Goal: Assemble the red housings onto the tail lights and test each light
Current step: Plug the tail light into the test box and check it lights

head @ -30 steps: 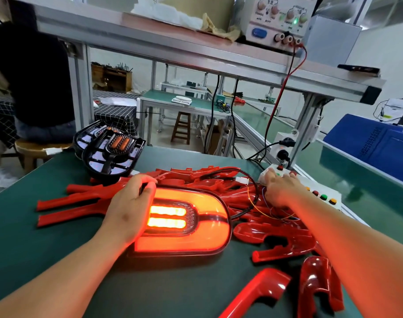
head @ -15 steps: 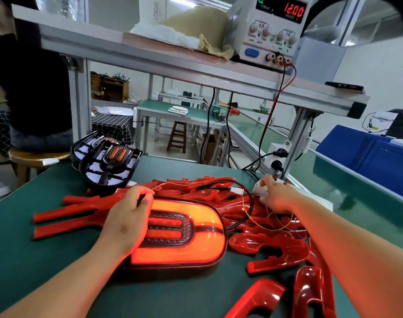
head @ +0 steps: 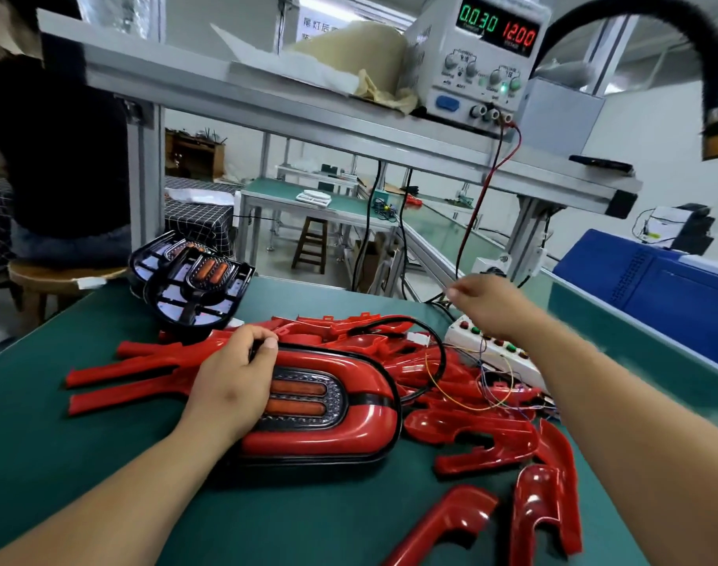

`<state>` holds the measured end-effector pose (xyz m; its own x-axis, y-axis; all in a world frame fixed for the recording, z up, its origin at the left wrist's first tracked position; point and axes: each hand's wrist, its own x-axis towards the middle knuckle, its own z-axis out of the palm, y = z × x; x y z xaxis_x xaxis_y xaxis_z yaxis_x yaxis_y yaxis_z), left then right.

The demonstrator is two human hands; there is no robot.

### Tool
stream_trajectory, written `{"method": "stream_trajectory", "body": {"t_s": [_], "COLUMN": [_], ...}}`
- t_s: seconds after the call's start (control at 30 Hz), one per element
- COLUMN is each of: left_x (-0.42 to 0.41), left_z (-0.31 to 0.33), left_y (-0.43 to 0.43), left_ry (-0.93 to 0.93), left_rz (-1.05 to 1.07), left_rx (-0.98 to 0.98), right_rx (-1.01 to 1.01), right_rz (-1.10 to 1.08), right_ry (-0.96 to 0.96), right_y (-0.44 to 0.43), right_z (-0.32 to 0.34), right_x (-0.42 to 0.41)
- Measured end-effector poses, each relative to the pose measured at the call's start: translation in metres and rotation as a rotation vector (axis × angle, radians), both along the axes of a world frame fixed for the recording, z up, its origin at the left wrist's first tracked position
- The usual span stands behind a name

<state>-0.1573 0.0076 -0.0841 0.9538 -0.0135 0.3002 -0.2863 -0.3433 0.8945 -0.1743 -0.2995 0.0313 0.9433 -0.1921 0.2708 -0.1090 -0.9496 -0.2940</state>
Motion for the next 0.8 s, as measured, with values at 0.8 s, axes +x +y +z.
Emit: {"method": "stream_trajectory", "body": {"t_s": [0.8], "left_x": [-0.002], "left_z": [0.002], "left_y": [0.004], "left_ry": [0.004], "left_rz": [0.003], "left_rx": [0.097], "right_rx": [0.658], "right_rz": [-0.025], "right_ry": [-0.425], "right_y": [0.058], "right_z": [-0.068], "right_x": [-0.019]}}
